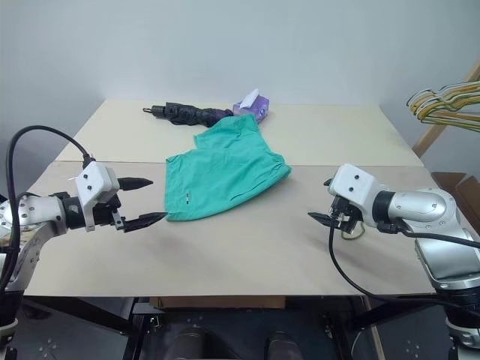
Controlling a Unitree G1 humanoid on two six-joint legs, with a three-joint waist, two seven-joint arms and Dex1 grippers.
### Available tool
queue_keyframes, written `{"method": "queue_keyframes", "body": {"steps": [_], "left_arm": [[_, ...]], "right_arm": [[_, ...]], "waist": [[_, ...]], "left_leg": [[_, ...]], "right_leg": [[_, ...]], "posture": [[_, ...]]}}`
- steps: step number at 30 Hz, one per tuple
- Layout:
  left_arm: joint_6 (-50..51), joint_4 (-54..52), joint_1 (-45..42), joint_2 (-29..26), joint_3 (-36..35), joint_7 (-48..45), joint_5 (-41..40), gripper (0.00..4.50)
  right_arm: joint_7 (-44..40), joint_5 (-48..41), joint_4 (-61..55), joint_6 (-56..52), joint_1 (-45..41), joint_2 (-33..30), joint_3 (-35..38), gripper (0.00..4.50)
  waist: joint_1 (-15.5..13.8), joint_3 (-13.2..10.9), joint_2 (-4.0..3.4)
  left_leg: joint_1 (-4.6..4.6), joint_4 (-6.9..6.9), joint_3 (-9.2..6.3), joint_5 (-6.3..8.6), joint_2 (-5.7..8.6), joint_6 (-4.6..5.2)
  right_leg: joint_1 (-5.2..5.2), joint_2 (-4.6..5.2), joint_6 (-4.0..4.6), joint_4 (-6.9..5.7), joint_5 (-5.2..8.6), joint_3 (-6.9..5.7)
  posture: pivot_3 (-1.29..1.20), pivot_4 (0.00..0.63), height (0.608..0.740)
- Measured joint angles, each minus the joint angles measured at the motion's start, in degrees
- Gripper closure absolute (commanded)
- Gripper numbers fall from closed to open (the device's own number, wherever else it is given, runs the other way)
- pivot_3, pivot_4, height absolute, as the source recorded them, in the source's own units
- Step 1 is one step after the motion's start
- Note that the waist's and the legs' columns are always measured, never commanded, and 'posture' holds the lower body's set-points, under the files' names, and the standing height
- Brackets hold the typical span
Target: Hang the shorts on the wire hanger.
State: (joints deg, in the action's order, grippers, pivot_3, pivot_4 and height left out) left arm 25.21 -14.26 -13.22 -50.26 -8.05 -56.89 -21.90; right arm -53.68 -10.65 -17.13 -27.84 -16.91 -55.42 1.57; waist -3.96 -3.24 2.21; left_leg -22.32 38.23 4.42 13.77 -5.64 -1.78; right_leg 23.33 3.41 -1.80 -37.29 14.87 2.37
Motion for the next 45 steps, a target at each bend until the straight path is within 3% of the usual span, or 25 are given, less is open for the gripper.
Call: {"method": "queue_keyframes", "body": {"steps": [16,27,36,44,45], "left_arm": [[1.58,-0.09,-0.58,-0.11,-0.52,1.72,-0.43,0.0],[-3.25,4.36,-0.74,-0.46,7.51,-0.27,6.07,0.0],[-5.95,21.68,-9.8,6.49,17.6,-2.4,12.8,0.0],[-12.93,38.8,-16.73,11.98,20.3,-3.23,17.52,0.0],[-13.86,40.99,-17.79,12.85,20.35,-3.06,17.87,0.29]], "right_arm": [[0.0,0.45,0.82,0.01,-0.67,0.01,-0.21,0.02],[1.1,0.4,-0.07,-0.01,-0.23,0.02,0.01,0.02],[3.4,0.35,-2.8,-1.67,0.83,1.05,0.01,0.02],[3.84,0.31,-3.42,-2.63,1.86,1.08,0.16,0.02],[3.86,0.28,-3.65,-2.63,1.86,1.11,0.16,0.0]], "waist": [[-0.01,0.02,0.0],[0.07,0.07,-0.05],[0.09,0.22,-0.04],[0.21,0.34,-0.06],[0.09,0.41,-0.09]], "left_leg": [[0.0,0.0,0.0,0.0,0.0,0.0],[0.01,0.0,0.01,0.0,0.0,0.0],[0.01,0.07,0.0,0.0,0.0,0.0],[0.02,0.13,-0.03,0.0,0.0,0.0],[0.02,0.15,-0.03,0.0,0.0,0.0]], "right_leg": [[-0.01,0.0,0.0,0.0,0.0,0.0],[-0.01,0.0,0.0,0.0,0.0,0.0],[-0.05,-0.02,0.0,-0.01,0.0,-0.01],[-0.11,-0.01,0.0,-0.02,-0.01,-0.03],[-0.12,-0.01,-0.01,-0.02,0.0,-0.03]], "posture": [[0.15,0.0,0.74],[0.11,0.0,0.74],[0.08,0.0,0.74],[0.07,0.0,0.74],[0.07,0.0,0.74]]}}
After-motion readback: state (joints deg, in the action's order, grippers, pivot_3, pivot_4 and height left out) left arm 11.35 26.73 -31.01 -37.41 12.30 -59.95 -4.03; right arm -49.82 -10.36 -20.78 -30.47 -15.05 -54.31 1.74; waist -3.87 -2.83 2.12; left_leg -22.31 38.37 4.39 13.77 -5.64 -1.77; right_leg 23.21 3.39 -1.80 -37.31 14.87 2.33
